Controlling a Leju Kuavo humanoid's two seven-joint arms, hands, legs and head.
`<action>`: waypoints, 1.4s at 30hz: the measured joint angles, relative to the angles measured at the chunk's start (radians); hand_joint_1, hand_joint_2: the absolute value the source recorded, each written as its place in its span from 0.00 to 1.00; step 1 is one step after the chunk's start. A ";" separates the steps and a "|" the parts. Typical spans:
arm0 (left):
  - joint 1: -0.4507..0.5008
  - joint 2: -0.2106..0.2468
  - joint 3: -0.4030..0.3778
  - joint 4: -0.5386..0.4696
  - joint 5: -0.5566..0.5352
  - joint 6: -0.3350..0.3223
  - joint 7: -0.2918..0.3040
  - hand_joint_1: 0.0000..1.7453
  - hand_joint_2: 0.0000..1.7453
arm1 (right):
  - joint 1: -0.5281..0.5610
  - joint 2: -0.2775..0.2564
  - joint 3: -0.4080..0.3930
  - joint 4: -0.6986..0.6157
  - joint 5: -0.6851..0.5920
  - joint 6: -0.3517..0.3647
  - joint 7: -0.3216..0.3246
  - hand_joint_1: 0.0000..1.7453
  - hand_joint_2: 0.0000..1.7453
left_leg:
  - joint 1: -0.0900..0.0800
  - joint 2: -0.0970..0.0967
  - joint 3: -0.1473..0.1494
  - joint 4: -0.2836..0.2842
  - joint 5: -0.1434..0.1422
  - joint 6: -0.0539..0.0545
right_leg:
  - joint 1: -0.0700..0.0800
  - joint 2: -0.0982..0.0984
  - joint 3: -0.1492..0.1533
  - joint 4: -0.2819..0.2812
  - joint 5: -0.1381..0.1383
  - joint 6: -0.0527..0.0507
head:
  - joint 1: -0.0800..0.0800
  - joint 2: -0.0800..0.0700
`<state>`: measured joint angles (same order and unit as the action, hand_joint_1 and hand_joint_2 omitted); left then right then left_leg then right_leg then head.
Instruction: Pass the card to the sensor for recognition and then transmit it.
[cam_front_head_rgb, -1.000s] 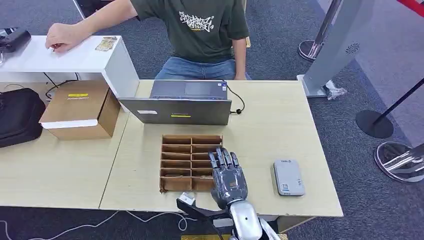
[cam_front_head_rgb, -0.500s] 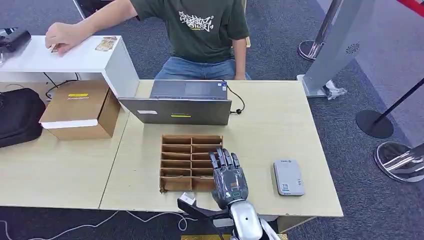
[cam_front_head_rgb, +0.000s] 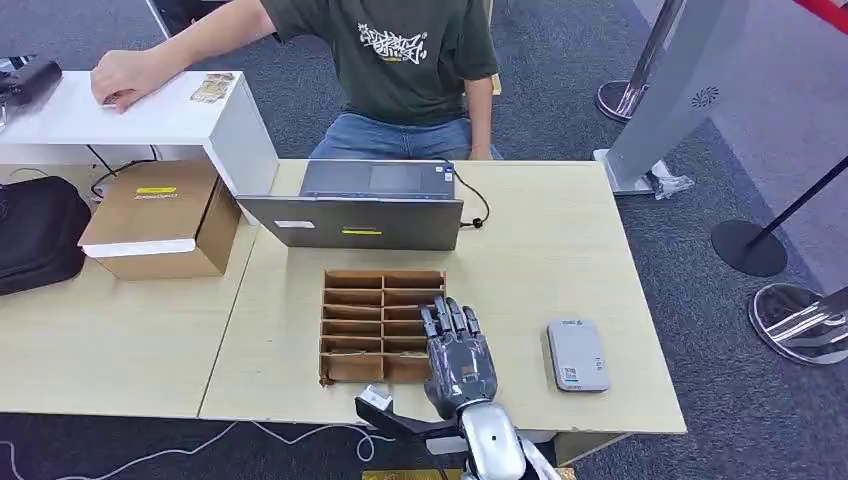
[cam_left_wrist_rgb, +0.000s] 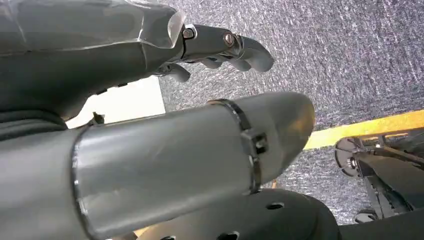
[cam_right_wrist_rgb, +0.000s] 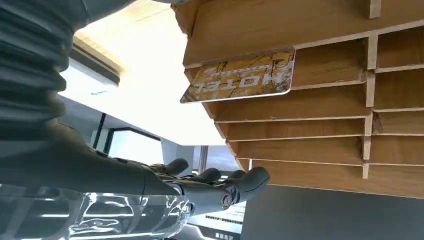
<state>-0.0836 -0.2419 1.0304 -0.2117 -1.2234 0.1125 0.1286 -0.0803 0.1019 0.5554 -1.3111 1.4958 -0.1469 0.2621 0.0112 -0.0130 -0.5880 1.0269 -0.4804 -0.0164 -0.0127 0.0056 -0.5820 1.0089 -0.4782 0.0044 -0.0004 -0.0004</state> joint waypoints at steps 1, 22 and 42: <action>0.000 0.000 0.000 0.000 0.000 0.000 0.000 0.00 0.00 | 0.000 0.000 0.000 0.000 0.000 0.000 0.000 0.00 1.00 | 0.000 0.000 0.000 0.000 0.000 0.000 | 0.000 0.000 0.000 0.000 0.000 0.000 | 0.000 0.000; 0.000 0.000 0.000 0.000 0.002 0.001 -0.002 0.00 0.00 | 0.021 -0.008 0.000 -0.053 -0.001 0.000 0.011 0.00 1.00 | 0.000 0.000 0.000 0.000 0.000 0.000 | 0.000 0.000 0.000 0.000 0.000 0.000 | 0.000 0.000; 0.000 0.000 0.000 0.000 0.009 0.001 -0.001 0.00 0.00 | 0.011 -0.008 0.000 0.000 -0.007 0.004 0.002 0.00 1.00 | 0.000 0.000 0.000 0.000 0.000 0.000 | 0.000 0.000 0.000 0.000 0.000 0.000 | 0.000 0.000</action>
<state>-0.0837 -0.2419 1.0304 -0.2117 -1.2146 0.1137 0.1278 -0.0688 0.0942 0.5550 -1.3107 1.4889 -0.1427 0.2640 0.0112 -0.0131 -0.5883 1.0269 -0.4805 -0.0163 -0.0127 0.0055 -0.5820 1.0089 -0.4783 0.0044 -0.0004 0.0000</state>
